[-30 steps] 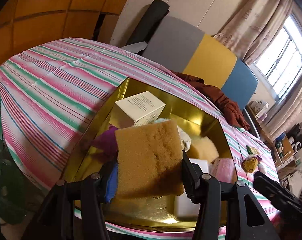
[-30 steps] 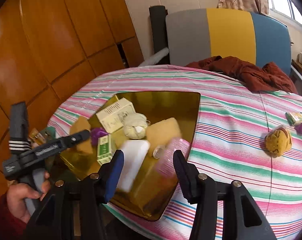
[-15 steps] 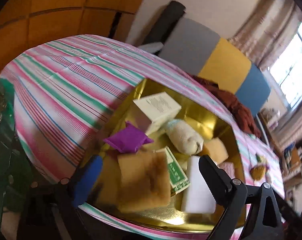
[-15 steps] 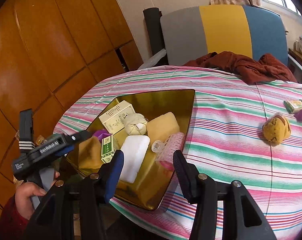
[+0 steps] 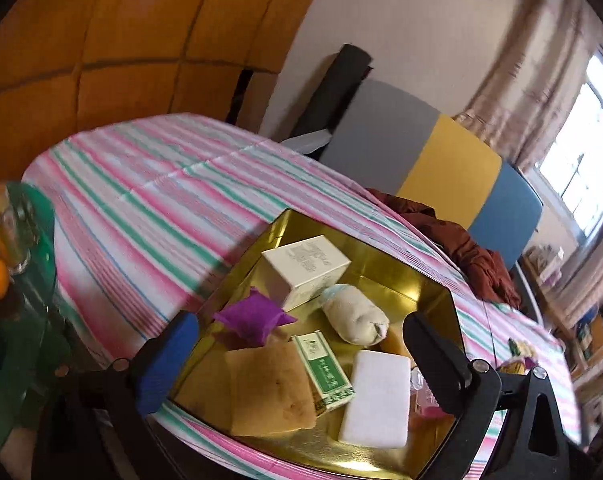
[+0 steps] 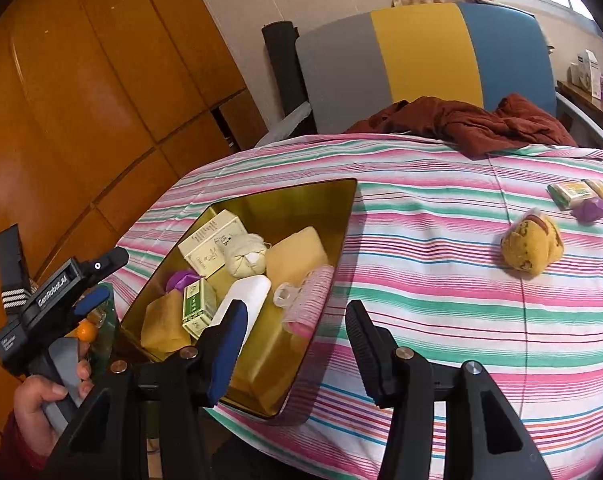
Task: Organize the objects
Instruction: 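Move both tools back toward the plastic bags and yellow toy on the cloth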
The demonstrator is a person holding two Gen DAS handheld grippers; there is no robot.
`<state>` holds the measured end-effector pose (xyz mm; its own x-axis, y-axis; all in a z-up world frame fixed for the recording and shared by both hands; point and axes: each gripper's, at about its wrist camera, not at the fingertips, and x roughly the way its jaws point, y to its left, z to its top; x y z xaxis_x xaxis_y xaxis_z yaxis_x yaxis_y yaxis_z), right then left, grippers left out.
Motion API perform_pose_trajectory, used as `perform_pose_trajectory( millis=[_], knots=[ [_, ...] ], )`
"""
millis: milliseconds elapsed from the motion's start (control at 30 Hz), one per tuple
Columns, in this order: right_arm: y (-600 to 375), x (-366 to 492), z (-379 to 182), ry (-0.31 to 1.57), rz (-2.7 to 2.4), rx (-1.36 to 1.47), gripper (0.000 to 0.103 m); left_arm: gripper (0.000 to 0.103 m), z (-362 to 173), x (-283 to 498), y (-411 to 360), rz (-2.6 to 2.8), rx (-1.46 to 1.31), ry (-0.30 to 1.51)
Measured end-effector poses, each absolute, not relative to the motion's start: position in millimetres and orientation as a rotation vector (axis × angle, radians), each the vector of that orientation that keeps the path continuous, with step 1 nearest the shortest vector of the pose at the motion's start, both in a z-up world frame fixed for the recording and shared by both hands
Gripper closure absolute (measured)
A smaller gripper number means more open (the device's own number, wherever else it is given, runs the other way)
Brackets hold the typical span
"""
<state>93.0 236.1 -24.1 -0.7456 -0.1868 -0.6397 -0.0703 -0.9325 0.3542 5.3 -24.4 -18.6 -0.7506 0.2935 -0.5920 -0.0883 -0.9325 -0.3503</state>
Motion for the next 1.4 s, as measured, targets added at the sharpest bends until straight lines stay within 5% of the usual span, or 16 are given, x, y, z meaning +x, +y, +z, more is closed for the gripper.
perform_pose_trajectory(
  millis=[1267, 1400],
  knots=[
    [424.9, 187.2, -66.9, -0.483, -3.248, 1.263, 0.051, 0.000, -6.2, 69.2, 188.7, 2.217, -0.927, 0.024],
    [464.4, 211.2, -68.8, -0.486, -3.362, 1.279, 0.040, 0.000, -13.5, 67.6, 209.1, 2.170, -0.961, 0.038]
  ],
)
